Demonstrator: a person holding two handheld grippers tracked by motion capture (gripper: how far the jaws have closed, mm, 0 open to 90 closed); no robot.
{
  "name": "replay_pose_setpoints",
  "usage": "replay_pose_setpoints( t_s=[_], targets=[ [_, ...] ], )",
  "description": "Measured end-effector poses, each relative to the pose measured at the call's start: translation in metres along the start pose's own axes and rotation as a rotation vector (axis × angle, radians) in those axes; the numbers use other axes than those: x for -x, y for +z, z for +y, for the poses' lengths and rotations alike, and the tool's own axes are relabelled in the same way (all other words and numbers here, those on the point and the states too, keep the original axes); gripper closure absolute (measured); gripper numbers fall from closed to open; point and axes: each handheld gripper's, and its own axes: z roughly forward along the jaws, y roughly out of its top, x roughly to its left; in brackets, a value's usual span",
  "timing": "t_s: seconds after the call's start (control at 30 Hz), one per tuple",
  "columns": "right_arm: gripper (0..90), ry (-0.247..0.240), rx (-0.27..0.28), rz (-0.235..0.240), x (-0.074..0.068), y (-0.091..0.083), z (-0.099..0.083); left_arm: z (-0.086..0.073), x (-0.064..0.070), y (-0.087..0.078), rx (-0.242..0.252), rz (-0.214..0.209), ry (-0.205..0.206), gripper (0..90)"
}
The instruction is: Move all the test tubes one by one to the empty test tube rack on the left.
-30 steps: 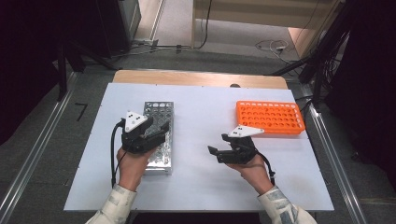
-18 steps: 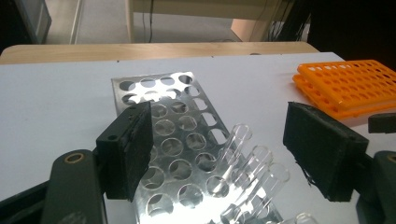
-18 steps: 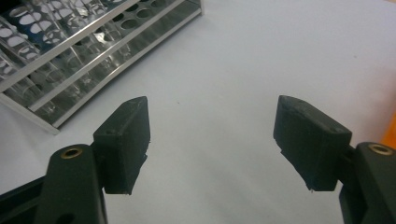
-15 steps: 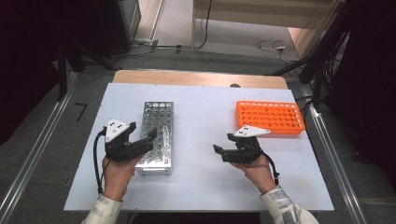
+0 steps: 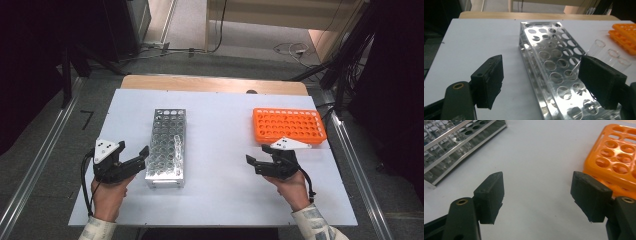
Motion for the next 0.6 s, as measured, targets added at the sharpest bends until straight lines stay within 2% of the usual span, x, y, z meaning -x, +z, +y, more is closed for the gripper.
replay_pose_setpoints(
  t_s=[0.07,0.2,0.3,0.5,0.6],
  targets=[
    [25.5,0.003,0.003,-0.017,0.003,-0.003,-0.002,-0.004,-0.004,0.0,-0.008,0.02,0.009,20.0],
    [25.0,0.014,0.011,-0.051,0.012,-0.01,-0.009,-0.014,-0.012,-0.001,-0.016,0.049,0.001,18.9],
    [25.0,0.041,0.011,-0.078,0.02,-0.014,-0.016,-0.02,-0.018,-0.001,-0.023,0.073,-0.002,18.6],
    [25.0,0.071,0.012,-0.123,0.032,-0.022,-0.026,-0.025,-0.029,0.0,-0.024,0.105,-0.029,18.6],
    [25.0,0.081,0.016,-0.137,0.036,-0.026,-0.029,-0.026,-0.033,0.001,-0.032,0.116,-0.029,18.6]
  ],
)
